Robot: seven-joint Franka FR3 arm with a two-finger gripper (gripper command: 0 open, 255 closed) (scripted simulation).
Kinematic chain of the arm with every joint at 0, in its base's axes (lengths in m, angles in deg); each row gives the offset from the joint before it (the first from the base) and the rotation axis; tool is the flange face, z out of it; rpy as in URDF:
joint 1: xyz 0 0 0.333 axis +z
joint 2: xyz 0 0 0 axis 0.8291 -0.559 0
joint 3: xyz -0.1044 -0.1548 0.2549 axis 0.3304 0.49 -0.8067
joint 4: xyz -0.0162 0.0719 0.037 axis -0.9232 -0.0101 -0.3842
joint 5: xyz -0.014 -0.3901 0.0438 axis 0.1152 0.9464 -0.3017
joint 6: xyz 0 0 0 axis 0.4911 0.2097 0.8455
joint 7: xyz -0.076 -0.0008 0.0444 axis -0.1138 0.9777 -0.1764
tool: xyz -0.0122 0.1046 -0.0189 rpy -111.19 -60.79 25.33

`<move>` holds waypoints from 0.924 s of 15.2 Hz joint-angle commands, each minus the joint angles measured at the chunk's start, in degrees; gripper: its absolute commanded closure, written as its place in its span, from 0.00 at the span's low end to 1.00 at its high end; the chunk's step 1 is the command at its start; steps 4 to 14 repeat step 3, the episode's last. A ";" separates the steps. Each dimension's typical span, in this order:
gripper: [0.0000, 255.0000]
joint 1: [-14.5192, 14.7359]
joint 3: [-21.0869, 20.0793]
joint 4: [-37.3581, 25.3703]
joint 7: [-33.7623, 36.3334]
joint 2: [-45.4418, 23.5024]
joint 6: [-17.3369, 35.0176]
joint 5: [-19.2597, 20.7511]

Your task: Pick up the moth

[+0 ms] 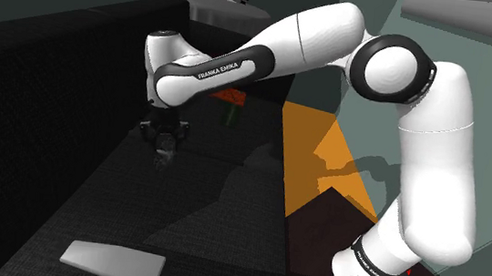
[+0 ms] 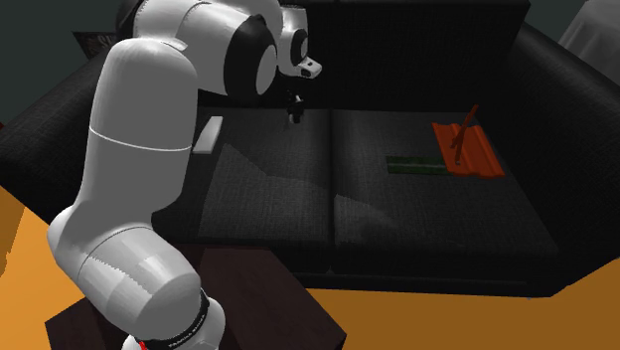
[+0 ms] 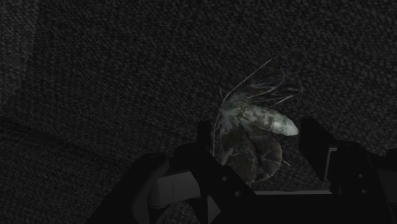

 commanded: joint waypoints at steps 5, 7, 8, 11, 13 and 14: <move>1.00 -0.15 -0.20 -0.46 -0.23 0.88 -1.32 -0.32; 1.00 -0.15 -0.20 -0.46 -0.23 0.88 -1.32 -0.32; 1.00 -0.15 -0.20 -0.46 -0.23 0.88 -1.32 -0.32; 1.00 -0.15 -0.20 -0.46 -0.23 0.88 -1.32 -0.32; 1.00 -0.15 -0.20 -0.46 -0.23 0.88 -1.32 -0.32; 1.00 -0.15 -0.20 -0.46 -0.23 0.88 -1.32 -0.32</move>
